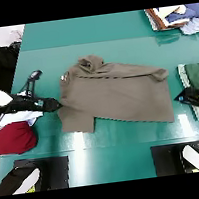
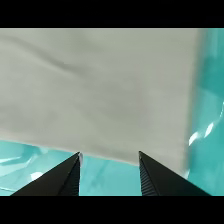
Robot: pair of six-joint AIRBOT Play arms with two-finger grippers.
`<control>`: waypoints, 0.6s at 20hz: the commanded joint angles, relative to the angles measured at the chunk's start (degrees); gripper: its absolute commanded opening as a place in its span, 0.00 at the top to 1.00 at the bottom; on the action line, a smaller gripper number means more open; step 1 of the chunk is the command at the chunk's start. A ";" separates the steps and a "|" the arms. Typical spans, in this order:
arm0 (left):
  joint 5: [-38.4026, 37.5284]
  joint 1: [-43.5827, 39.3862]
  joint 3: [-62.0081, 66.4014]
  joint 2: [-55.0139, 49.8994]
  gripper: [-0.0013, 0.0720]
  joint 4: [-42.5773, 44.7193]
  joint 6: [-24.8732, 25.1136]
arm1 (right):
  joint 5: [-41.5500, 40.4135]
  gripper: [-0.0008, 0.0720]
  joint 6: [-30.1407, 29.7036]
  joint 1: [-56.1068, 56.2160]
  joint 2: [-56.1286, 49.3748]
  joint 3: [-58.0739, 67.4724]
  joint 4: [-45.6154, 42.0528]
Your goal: Fold the shirts.
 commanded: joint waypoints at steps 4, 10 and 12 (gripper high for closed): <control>0.15 1.75 2.45 1.84 0.95 1.49 -0.04 | -0.50 0.42 -5.66 -17.18 0.00 -15.19 -0.59; 1.55 1.75 2.45 1.60 0.95 1.49 -0.04 | -2.99 0.42 -5.40 -11.82 -2.64 -18.51 -0.09; 1.51 1.75 2.45 1.60 0.95 1.49 -0.07 | -4.28 0.42 -3.50 -6.93 -5.70 -17.57 -0.11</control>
